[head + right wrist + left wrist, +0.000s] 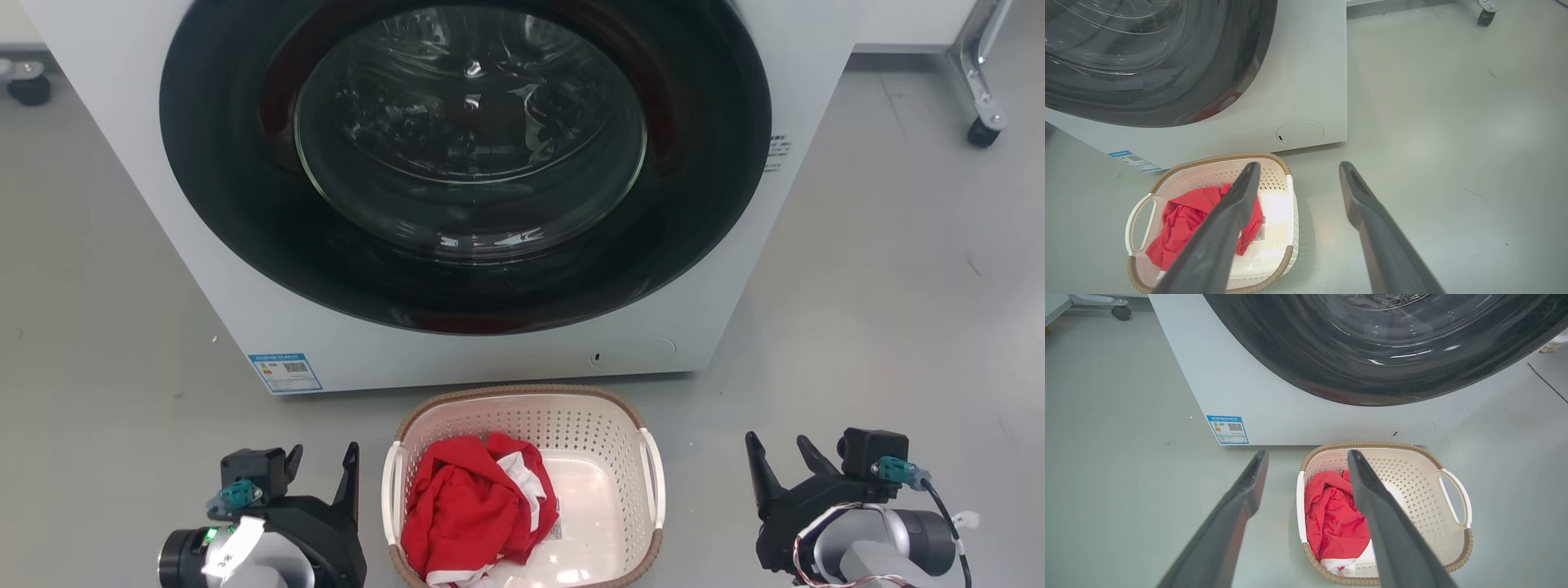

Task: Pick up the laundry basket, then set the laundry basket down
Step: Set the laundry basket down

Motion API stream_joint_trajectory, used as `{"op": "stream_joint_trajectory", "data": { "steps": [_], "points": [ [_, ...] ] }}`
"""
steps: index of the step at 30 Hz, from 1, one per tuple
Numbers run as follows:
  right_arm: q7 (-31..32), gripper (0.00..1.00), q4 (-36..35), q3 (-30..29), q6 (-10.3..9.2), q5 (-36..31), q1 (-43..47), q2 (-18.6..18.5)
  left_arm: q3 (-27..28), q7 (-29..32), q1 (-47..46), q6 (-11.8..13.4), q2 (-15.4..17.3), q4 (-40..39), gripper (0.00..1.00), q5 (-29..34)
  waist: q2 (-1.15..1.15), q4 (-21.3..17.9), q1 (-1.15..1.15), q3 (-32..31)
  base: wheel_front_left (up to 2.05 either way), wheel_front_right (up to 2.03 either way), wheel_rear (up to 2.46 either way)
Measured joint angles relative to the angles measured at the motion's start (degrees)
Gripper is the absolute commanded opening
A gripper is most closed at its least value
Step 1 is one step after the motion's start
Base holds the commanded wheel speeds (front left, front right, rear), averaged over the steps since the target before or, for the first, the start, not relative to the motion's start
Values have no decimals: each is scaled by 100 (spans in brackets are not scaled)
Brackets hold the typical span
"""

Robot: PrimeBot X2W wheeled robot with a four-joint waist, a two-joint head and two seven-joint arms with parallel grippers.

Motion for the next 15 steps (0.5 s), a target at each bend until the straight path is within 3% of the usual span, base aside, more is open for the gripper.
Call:
{"op": "stream_joint_trajectory", "data": {
  "steps": [15],
  "points": [
    [0, 100, -1173, -153, -491, -514, 772, -231, 281, 0, 998, 548, 204, -1503, 100, 372, 0, -5, 1, -404, 0, 0, 0]
  ]
}}
